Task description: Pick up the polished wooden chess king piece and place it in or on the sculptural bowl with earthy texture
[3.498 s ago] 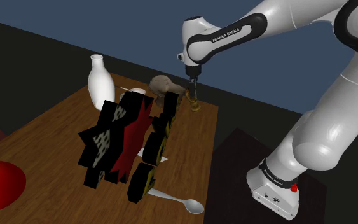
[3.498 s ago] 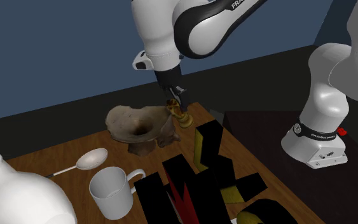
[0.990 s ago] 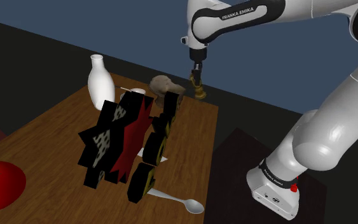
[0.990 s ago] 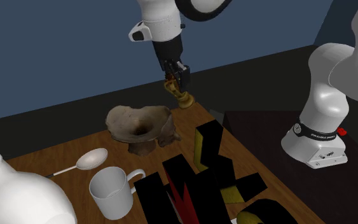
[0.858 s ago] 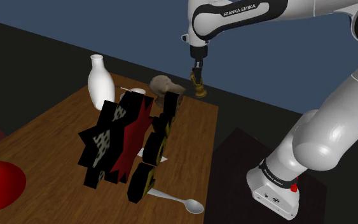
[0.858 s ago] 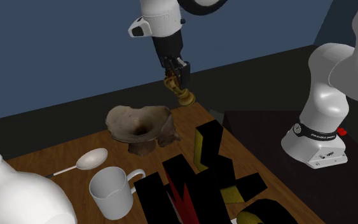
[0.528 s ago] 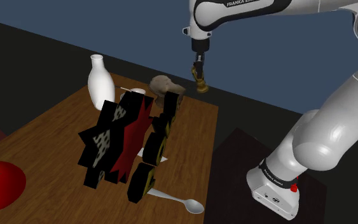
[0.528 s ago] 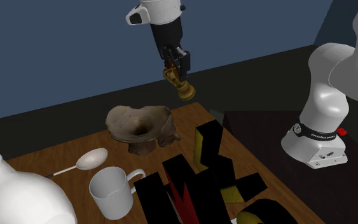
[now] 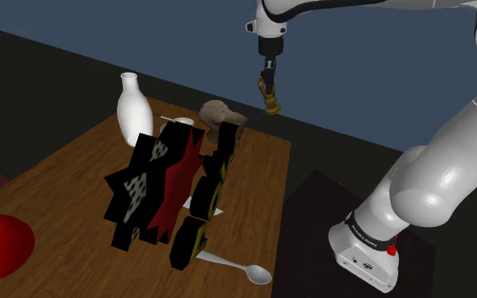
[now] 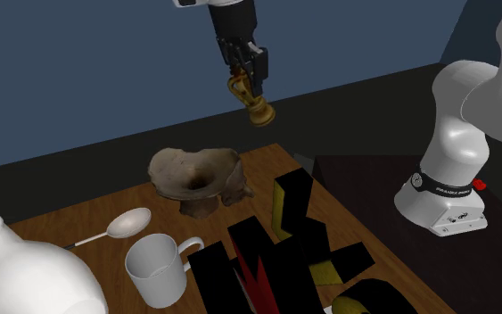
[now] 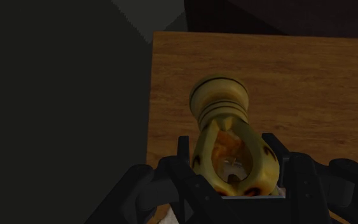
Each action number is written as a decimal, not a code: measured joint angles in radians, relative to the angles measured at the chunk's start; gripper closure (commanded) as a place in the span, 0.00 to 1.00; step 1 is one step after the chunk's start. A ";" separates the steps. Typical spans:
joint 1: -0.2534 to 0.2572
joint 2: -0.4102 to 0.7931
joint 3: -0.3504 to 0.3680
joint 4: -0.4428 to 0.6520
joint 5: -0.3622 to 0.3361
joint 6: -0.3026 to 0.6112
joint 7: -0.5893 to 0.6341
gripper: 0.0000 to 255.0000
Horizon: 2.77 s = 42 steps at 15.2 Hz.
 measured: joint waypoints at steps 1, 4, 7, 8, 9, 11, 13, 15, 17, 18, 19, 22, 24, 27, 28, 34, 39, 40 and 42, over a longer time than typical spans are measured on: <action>0.000 0.002 0.000 0.017 0.000 -0.015 -0.002 1.00; 0.001 0.000 0.001 0.056 0.001 -0.056 -0.007 1.00; 0.000 0.001 0.000 0.097 0.001 -0.095 -0.016 1.00; 0.003 0.018 0.004 0.126 0.003 -0.107 -0.010 1.00; 0.009 0.040 0.011 0.163 0.007 -0.124 -0.001 1.00; 0.021 0.109 0.023 0.259 0.013 -0.155 0.018 1.00; 0.037 0.174 0.037 0.352 0.019 -0.187 0.043 1.00; 0.052 0.247 0.048 0.457 0.023 -0.222 0.065 1.00; 0.068 0.323 0.058 0.573 0.024 -0.266 0.085 1.00; 0.075 0.373 0.061 0.656 0.023 -0.300 0.088 1.00; 0.081 0.394 0.064 0.678 0.024 -0.303 0.098 1.00; 0.084 0.405 0.066 0.658 0.026 -0.273 0.108 1.00; 0.085 0.403 0.067 0.632 0.027 -0.250 0.113 1.00; 0.083 0.392 0.067 0.573 0.027 -0.202 0.118 1.00; 0.083 0.392 0.067 0.561 0.027 -0.189 0.120 1.00; 0.080 0.380 0.067 0.463 0.027 -0.104 0.128 1.00; 0.080 0.384 0.067 0.440 0.028 -0.077 0.133 1.00; 0.080 0.384 0.067 0.440 0.028 -0.076 0.133 1.00; 0.080 0.384 0.067 0.439 0.028 -0.076 0.133 1.00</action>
